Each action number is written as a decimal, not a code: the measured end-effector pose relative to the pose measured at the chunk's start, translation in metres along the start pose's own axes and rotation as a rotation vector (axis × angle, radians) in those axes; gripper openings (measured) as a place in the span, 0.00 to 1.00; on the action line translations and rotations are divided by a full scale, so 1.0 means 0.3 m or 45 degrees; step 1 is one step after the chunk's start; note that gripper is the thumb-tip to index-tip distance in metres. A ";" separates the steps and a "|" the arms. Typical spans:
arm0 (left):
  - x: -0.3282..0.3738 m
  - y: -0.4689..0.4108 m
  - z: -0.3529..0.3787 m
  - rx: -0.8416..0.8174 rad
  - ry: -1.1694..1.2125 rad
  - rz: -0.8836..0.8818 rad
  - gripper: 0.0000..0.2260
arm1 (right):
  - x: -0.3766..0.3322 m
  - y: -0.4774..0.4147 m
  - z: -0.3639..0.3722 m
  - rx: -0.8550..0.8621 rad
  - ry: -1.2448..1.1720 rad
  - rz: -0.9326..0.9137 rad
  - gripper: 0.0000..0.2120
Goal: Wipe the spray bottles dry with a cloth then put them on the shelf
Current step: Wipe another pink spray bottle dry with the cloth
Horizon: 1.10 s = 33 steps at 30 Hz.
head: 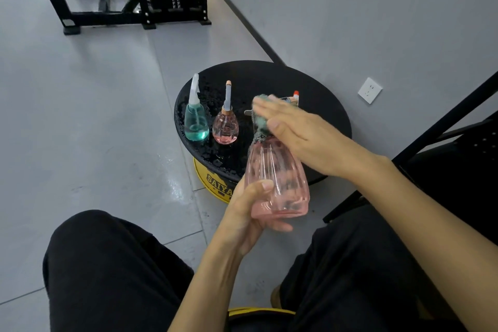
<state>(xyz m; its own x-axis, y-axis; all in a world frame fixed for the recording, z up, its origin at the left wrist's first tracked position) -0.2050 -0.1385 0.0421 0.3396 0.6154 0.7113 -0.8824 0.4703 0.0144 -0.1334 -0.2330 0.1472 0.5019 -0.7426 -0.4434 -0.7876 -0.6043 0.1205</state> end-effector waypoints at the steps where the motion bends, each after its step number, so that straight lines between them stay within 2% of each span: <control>1: 0.002 -0.002 -0.002 -0.001 0.003 0.000 0.47 | 0.023 0.000 -0.009 0.054 -0.009 0.052 0.24; 5: -0.002 -0.012 -0.012 0.019 -0.017 -0.019 0.49 | 0.034 -0.008 0.010 0.159 -0.060 0.160 0.24; 12: 0.000 -0.003 -0.004 0.015 0.005 0.015 0.45 | -0.053 -0.016 0.030 -0.001 0.010 -0.038 0.22; 14: 0.006 -0.002 0.002 0.009 0.036 0.048 0.43 | -0.028 -0.015 0.017 0.056 0.004 0.013 0.23; 16: 0.010 -0.003 0.010 0.017 0.054 0.061 0.46 | -0.005 -0.011 0.012 0.135 0.010 0.105 0.24; 18: 0.007 -0.004 0.007 0.025 0.058 0.054 0.51 | 0.004 -0.009 0.021 0.145 0.011 0.190 0.25; 21: -0.002 -0.006 0.003 0.029 0.029 0.023 0.52 | 0.007 -0.008 0.033 0.130 -0.003 0.274 0.27; 23: -0.002 -0.006 0.003 0.030 0.015 0.017 0.51 | -0.009 -0.005 0.034 0.120 -0.001 0.245 0.26; 27: 0.002 0.000 -0.003 0.009 0.020 0.039 0.42 | -0.063 0.021 0.041 0.009 0.011 0.080 0.25; 29: 0.001 0.001 0.000 0.014 0.017 0.013 0.49 | -0.061 0.030 0.028 0.008 -0.010 0.042 0.24; 31: 0.001 0.000 0.007 0.003 0.010 0.007 0.53 | -0.038 0.027 0.020 0.033 0.012 0.107 0.26; 33: -0.003 -0.005 0.019 -0.026 -0.007 0.020 0.50 | -0.014 0.024 0.021 0.047 0.031 0.248 0.31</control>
<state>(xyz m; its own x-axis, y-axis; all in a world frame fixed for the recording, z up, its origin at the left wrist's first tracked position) -0.2059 -0.1433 0.0454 0.3238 0.6194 0.7152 -0.8809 0.4732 -0.0110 -0.1432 -0.2325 0.1444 0.3467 -0.8517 -0.3929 -0.8832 -0.4375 0.1690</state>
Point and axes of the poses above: each hand's wrist, its own y-axis away from the middle knuckle, its own z-axis out of the palm, x = y × z, the point moved 4 cm from there along -y, towards the middle knuckle, and after that the axes turned 10 degrees about -x, right-handed, at the moved point
